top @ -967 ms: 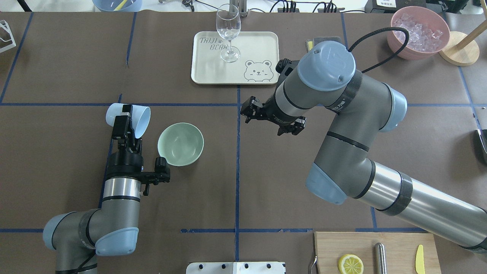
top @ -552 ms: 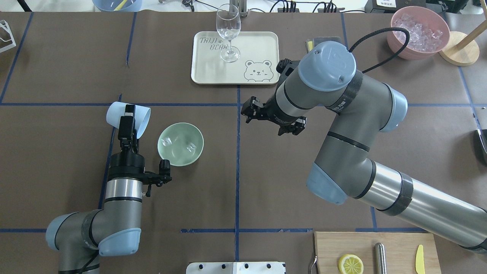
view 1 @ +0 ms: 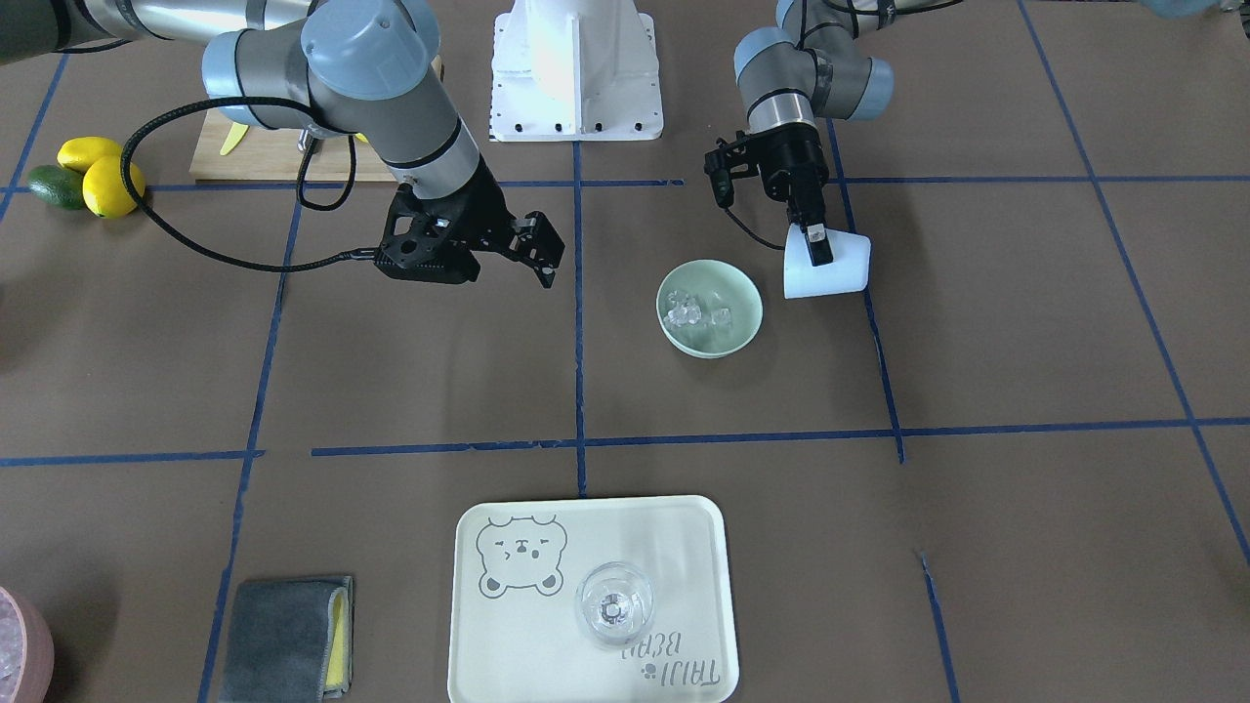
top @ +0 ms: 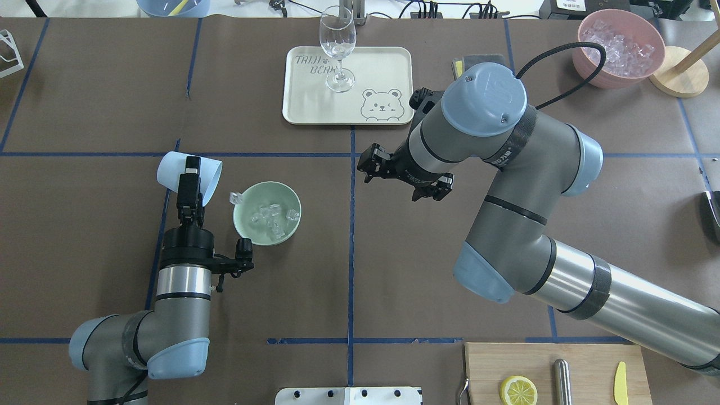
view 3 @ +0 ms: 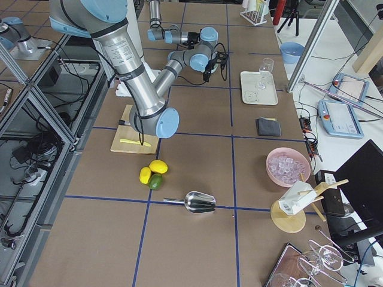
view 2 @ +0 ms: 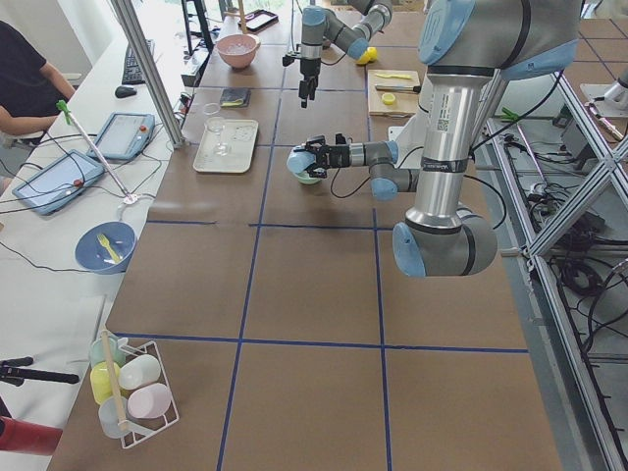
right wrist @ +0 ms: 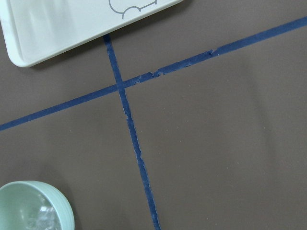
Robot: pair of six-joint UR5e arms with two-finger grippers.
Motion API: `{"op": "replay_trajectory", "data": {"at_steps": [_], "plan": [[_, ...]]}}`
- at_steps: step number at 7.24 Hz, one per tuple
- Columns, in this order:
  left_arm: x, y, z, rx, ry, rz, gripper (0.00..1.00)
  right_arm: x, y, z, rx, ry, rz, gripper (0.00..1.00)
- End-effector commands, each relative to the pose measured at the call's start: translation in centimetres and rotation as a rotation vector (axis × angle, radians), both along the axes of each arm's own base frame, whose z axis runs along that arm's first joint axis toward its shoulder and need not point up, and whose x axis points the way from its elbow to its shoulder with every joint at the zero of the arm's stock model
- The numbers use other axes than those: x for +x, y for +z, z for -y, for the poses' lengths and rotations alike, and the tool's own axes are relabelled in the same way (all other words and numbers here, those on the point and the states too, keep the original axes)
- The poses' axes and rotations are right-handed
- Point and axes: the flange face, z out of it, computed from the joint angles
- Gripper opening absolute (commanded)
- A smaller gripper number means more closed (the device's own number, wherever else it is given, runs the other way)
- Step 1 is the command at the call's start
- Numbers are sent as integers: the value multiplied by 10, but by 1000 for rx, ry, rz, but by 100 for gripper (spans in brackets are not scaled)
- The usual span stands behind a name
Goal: Pour ice into bowl
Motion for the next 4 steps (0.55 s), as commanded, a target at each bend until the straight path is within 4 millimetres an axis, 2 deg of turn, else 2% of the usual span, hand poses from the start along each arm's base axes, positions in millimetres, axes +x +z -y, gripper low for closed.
{"op": "replay_trajectory", "data": {"at_steps": [1, 4], "plan": [[-1, -2, -1, 9, -11, 34, 0, 0, 0, 0, 0, -1, 0, 100], [-1, -5, -2, 11, -10, 21, 0, 0, -1, 0, 2, -1, 3, 100]]}}
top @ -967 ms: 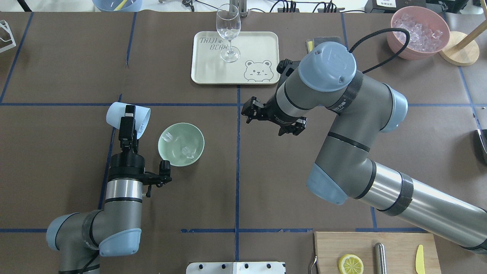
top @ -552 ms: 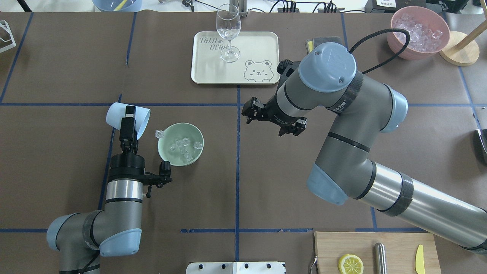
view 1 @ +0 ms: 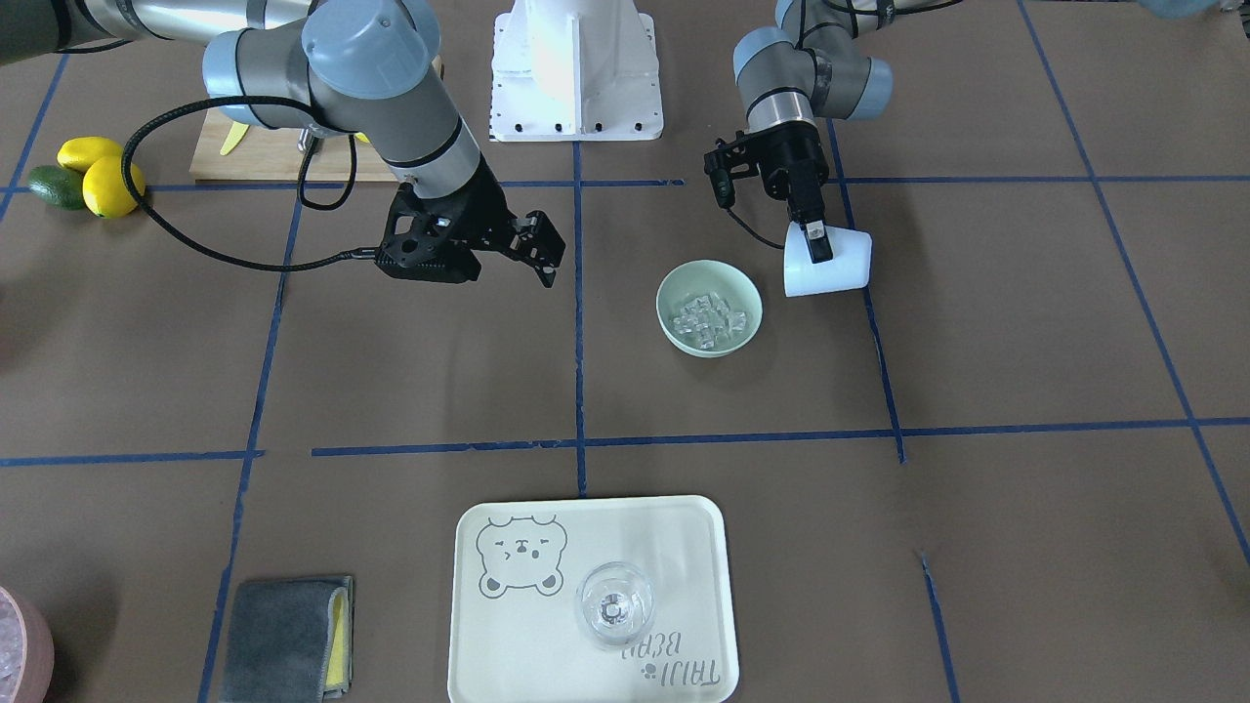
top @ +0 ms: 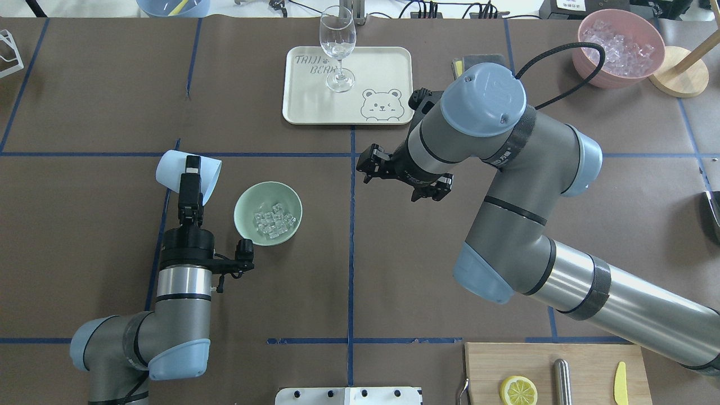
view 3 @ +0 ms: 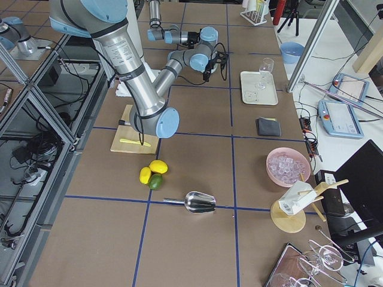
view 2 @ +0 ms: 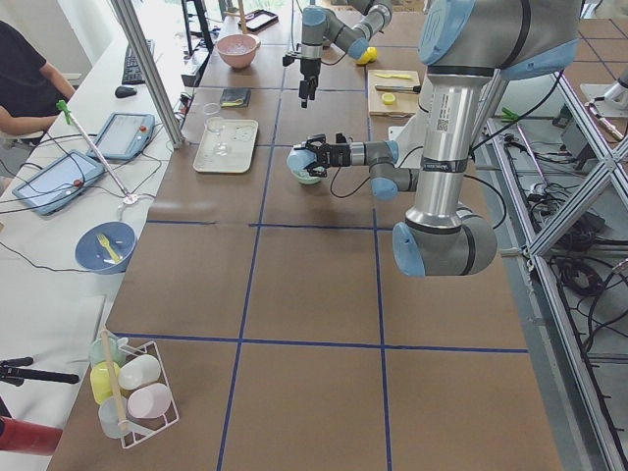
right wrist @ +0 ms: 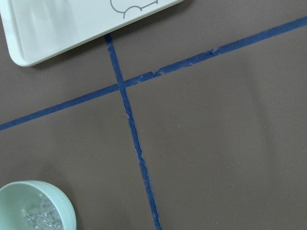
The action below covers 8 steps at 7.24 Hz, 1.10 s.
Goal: Pour ice into bowl
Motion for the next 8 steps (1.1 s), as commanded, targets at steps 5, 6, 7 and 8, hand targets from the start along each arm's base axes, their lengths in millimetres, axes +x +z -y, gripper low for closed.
{"op": "replay_trajectory", "data": {"at_steps": [5, 6, 7, 8], "plan": [[-15, -54, -3, -19, 78, -136, 0, 1, -1, 0, 3, 1, 3, 100], [-15, -56, -4, -53, 150, -131, 0, 2, -3, -1, 4, 3, 5, 100], [-17, -57, -3, -84, 217, -129, 0, 2, -2, -1, 5, 5, 5, 100], [-21, -63, -1, -115, 285, -158, 0, 3, -3, -1, 5, 7, 6, 100]]}}
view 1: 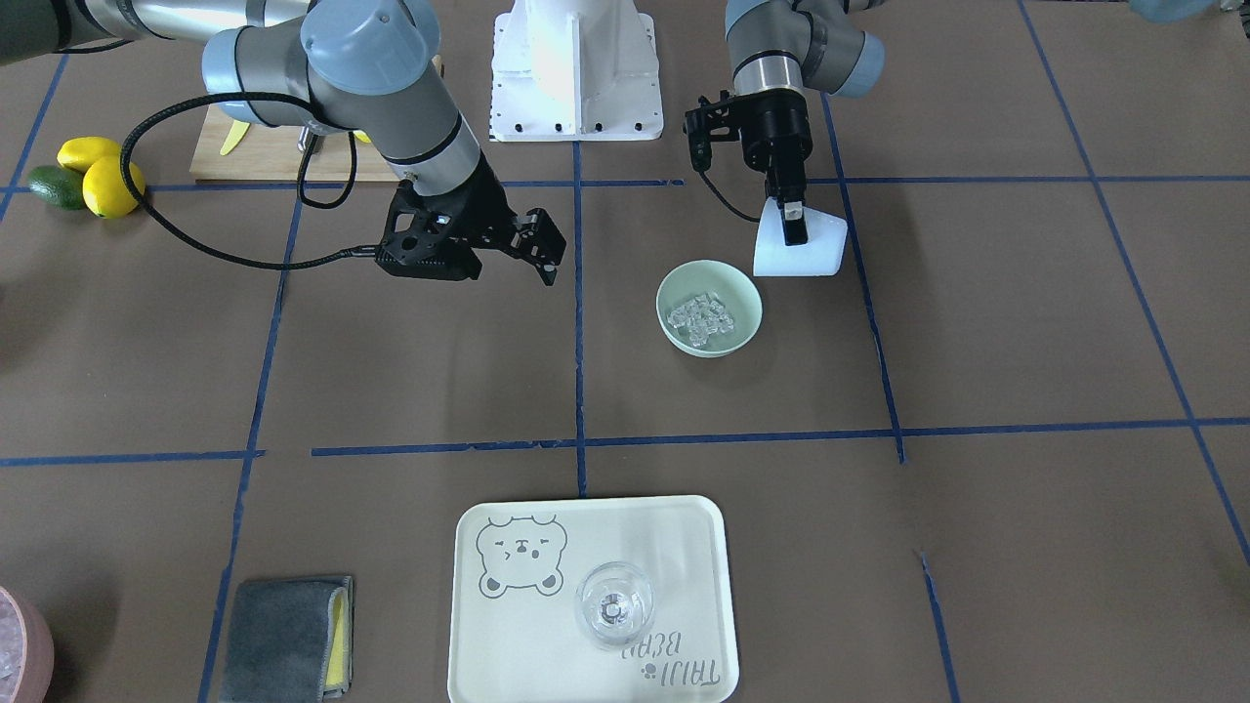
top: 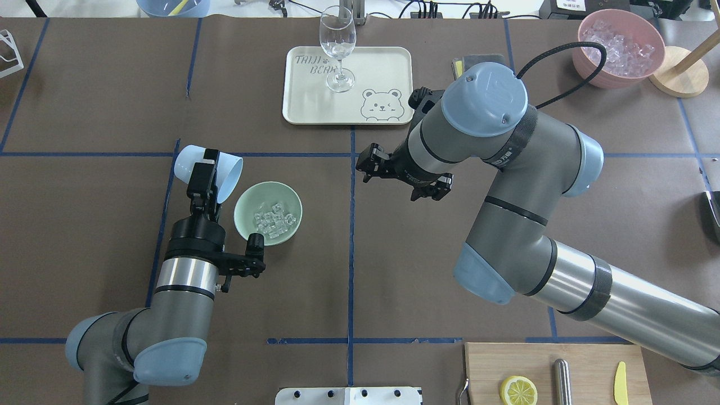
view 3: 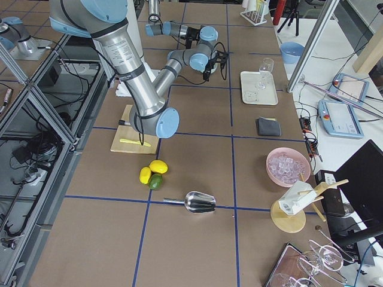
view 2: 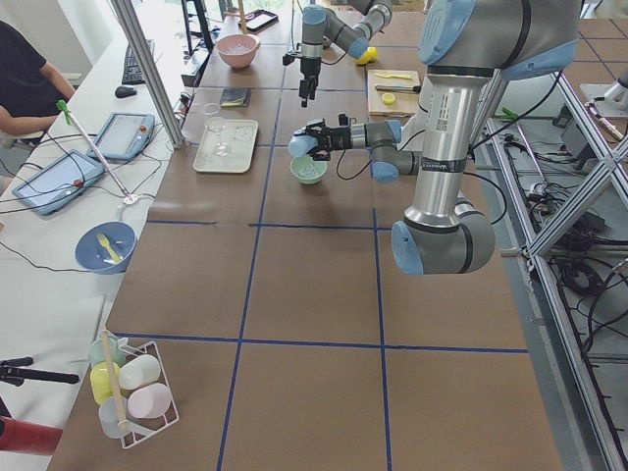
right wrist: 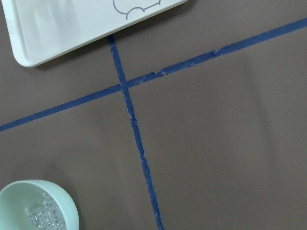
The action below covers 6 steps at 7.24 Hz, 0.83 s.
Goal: Pour ice into bowl
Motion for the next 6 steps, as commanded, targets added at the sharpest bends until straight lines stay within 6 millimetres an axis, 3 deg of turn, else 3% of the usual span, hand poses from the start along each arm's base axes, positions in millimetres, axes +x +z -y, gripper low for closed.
{"op": "replay_trajectory", "data": {"at_steps": [1, 4, 6], "plan": [[-19, -14, 18, -67, 141, -69, 0, -2, 0, -2, 0, 1, -2, 100], [-115, 18, 64, -212, 202, -181, 0, -35, -16, -29, 31, -11, 0, 100], [-159, 47, 77, -383, 175, -427, 0, -47, -25, -39, 51, -7, 1, 100]]}}
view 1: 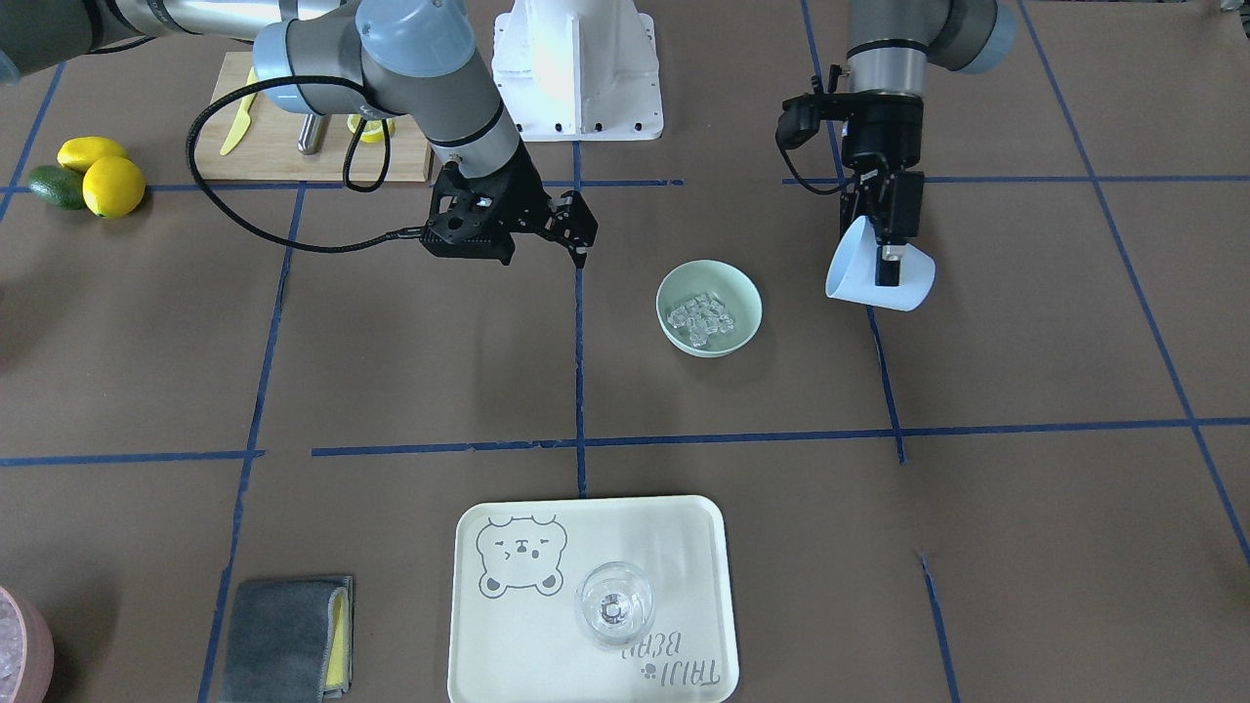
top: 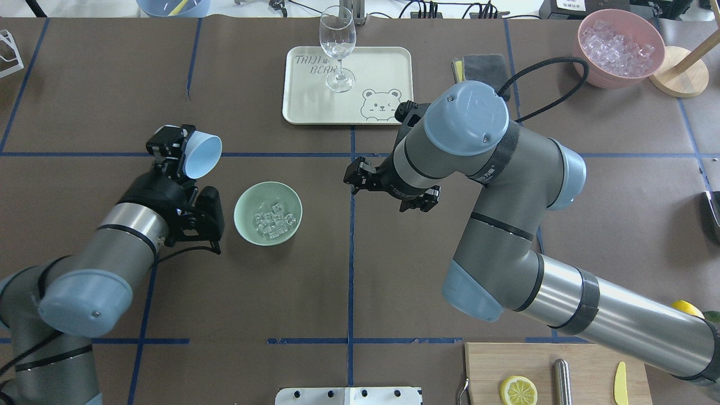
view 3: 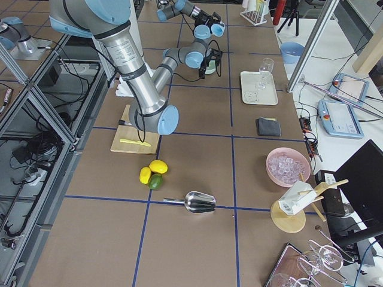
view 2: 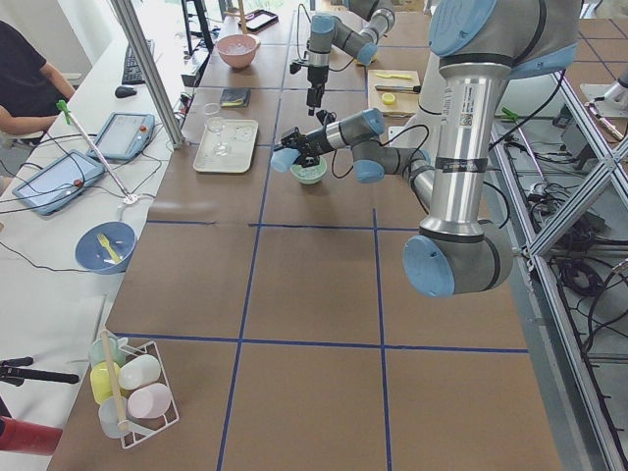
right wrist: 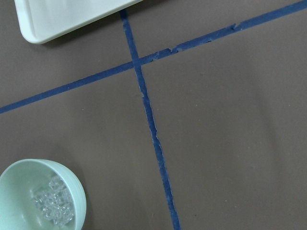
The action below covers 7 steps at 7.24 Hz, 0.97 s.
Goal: Pour ice into bowl
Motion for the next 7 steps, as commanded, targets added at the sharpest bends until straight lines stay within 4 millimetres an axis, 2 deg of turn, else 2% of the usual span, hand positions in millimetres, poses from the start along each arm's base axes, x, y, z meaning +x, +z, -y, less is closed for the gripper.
{"op": "replay_trajectory", "data": {"at_steps": [1, 2, 3, 4, 5, 6, 7], "plan": [[-50, 30, 19, -225, -12, -218, 0, -22, -9, -16, 21, 17, -7, 100], [-88, 52, 31, -293, -17, -214, 0, -38, -16, -22, 29, 31, -13, 100], [-119, 70, 39, -321, -91, -218, 0, -49, -22, -29, 34, 39, -13, 100], [-117, 77, 41, -389, -159, -331, 0, -61, -22, -40, 40, 63, 14, 100], [-116, 75, 42, -444, -205, -441, 0, -77, -21, -39, 40, 88, 37, 100], [-117, 72, 41, -451, -215, -472, 0, -92, -27, -33, 38, 90, 33, 100], [-115, 77, 42, -511, -273, -576, 0, -105, -36, -27, 35, 90, 26, 100]]}}
